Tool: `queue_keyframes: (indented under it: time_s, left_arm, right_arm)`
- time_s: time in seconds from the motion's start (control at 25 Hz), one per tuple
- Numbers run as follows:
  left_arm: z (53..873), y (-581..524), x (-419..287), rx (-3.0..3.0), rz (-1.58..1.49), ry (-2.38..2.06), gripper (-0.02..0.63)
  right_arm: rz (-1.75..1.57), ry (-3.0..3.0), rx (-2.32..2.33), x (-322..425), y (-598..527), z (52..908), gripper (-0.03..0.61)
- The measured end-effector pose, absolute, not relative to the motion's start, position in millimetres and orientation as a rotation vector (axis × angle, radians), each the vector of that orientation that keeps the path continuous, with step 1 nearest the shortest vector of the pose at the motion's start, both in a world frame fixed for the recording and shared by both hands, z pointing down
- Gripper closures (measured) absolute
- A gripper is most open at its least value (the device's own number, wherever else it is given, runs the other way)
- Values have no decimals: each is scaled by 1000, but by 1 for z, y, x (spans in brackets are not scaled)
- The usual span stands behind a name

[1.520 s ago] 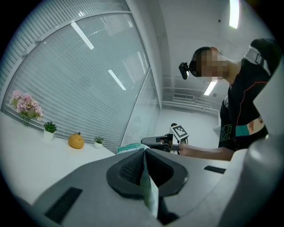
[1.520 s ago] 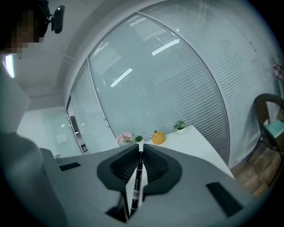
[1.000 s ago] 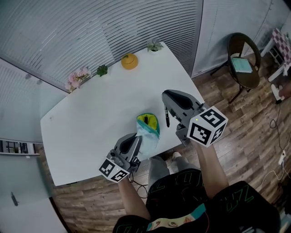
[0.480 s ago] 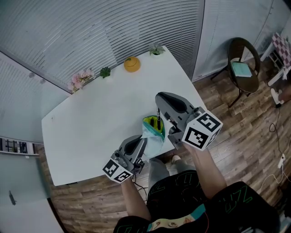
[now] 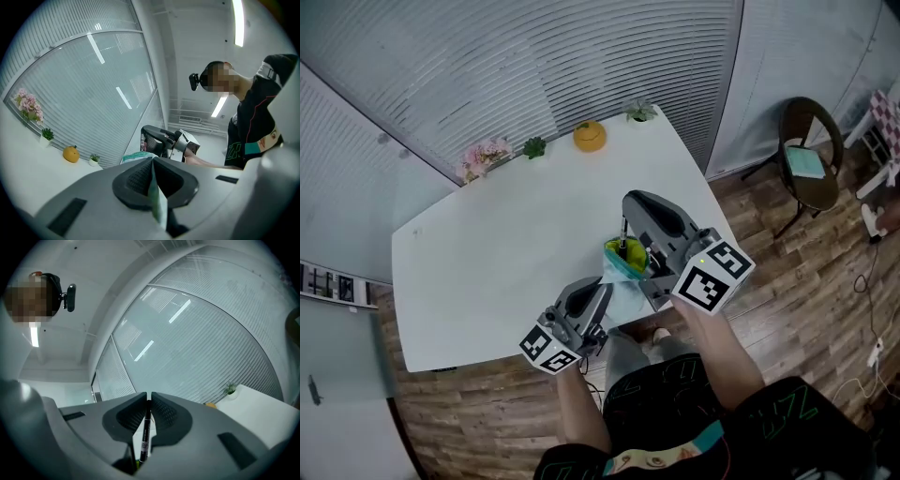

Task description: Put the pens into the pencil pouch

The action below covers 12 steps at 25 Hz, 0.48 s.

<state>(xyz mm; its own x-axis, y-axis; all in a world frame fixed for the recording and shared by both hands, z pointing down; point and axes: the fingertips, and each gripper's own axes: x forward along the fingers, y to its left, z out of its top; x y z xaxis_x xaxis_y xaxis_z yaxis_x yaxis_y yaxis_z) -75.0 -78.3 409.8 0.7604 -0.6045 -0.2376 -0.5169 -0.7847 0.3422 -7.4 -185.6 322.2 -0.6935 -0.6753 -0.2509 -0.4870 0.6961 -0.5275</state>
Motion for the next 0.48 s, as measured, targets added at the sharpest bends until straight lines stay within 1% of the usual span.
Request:
queue_keyframes:
  time_s: [0.48]
  left_arm:
    - [405, -79, -93, 2680, -548, -957, 611]
  right_arm:
    - [-644, 2586, -817, -35, -172, 345, 545]
